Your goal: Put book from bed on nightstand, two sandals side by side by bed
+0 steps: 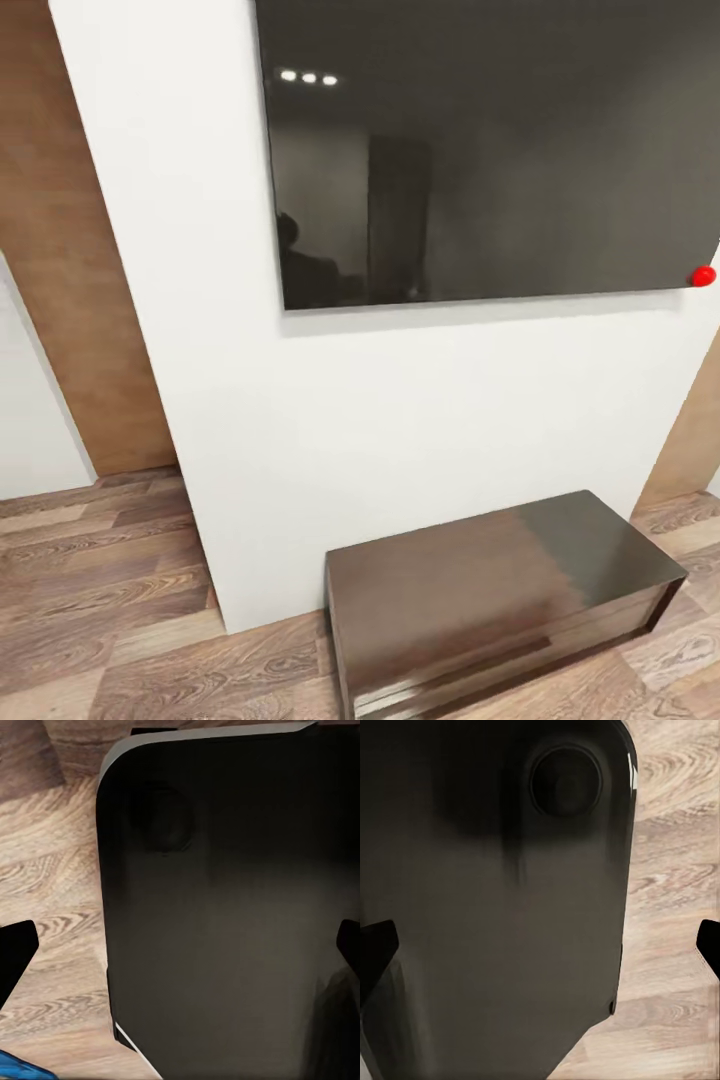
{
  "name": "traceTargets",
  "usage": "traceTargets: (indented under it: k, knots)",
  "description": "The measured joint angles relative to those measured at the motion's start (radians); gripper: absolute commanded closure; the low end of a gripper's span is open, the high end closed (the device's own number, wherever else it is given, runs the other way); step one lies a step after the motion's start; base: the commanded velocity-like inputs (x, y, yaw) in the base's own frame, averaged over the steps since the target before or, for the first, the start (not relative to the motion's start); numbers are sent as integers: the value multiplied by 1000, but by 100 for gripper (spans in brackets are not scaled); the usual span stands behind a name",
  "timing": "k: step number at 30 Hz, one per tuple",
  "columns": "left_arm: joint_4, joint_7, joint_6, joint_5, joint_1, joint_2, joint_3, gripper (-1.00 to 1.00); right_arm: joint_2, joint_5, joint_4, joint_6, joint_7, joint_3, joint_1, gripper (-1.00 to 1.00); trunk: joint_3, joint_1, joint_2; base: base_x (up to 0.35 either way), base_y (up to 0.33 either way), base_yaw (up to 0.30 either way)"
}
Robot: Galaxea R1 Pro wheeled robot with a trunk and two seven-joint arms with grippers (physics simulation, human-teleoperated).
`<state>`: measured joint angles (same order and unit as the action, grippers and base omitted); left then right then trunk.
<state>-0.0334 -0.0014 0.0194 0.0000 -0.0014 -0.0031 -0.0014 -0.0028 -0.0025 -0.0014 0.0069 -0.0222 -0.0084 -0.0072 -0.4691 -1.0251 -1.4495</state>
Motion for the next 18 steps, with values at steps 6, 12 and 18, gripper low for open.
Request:
traceTargets:
  k: [6,12,18]
  knots:
    - [0,0,0,0,0,-1,0,-100,0,0,0,0,0,0,0,-100,0,0,0,0,0,293]
    - [0,0,0,0,0,-1,0,-100,0,0,0,0,0,0,0,-100,0,0,0,0,0,293]
    - [0,0,0,0,0,-1,0,-100,0,0,0,0,1,0,0,-100,0,0,0,0,0,293]
